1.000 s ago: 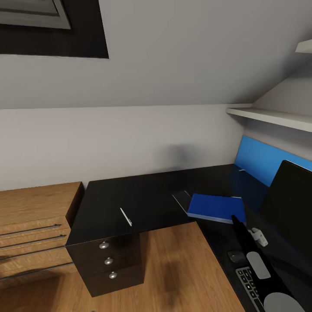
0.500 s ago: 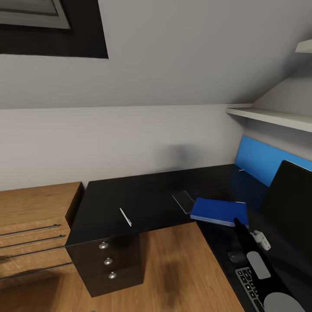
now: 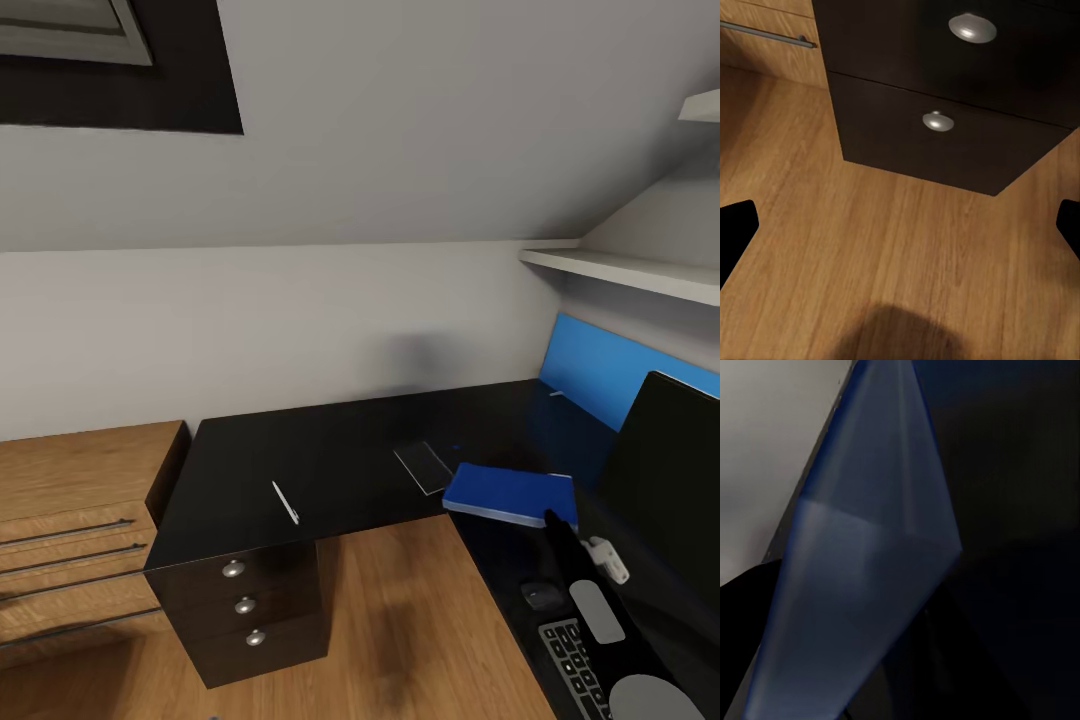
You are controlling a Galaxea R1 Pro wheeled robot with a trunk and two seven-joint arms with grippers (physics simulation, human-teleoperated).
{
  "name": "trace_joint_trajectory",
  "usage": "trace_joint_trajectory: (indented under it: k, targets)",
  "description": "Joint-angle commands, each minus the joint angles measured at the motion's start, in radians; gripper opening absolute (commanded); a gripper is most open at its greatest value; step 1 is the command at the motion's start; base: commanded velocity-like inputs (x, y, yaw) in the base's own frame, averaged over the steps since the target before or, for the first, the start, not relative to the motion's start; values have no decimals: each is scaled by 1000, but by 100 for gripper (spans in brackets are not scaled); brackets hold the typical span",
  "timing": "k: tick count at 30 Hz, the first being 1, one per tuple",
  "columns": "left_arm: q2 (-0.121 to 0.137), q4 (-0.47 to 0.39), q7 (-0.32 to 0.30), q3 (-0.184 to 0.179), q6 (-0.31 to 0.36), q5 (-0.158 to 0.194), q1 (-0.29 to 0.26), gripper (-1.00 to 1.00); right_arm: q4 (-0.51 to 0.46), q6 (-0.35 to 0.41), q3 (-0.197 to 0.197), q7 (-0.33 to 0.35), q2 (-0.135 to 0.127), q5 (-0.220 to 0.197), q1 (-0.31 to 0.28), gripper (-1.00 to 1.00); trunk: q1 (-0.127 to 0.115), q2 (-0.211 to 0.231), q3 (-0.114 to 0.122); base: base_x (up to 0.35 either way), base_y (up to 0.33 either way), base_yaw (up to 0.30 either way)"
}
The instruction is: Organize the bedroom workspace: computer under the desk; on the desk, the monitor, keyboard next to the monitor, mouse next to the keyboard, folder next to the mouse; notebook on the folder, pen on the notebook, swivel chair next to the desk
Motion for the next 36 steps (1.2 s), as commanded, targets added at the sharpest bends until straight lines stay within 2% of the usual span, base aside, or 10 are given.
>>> trace_joint_trajectory:
  k: [1, 4, 9, 36]
  targets:
    - [0, 1, 3, -8, -3, 6, -1, 100, 1, -8, -1, -5, 0, -10, -1, -100, 0, -1, -1, 0, 0, 0]
    - [0, 1, 3, -8, -3, 6, -1, 100, 2, -47, -1, -24, 1, -10, -1, -100, 0, -1, -1, 0, 0, 0]
    - [0, 1, 3, -8, -3, 6, -1, 100, 3, -67, 0, -30, 1, -10, -1, -100, 0, -1, -1, 0, -14, 0]
    - [1, 1, 6, -7, -3, 6, -1, 100, 9, -69, 1, -44, 2, -11, -1, -100, 0, -1, -1, 25, -11, 0]
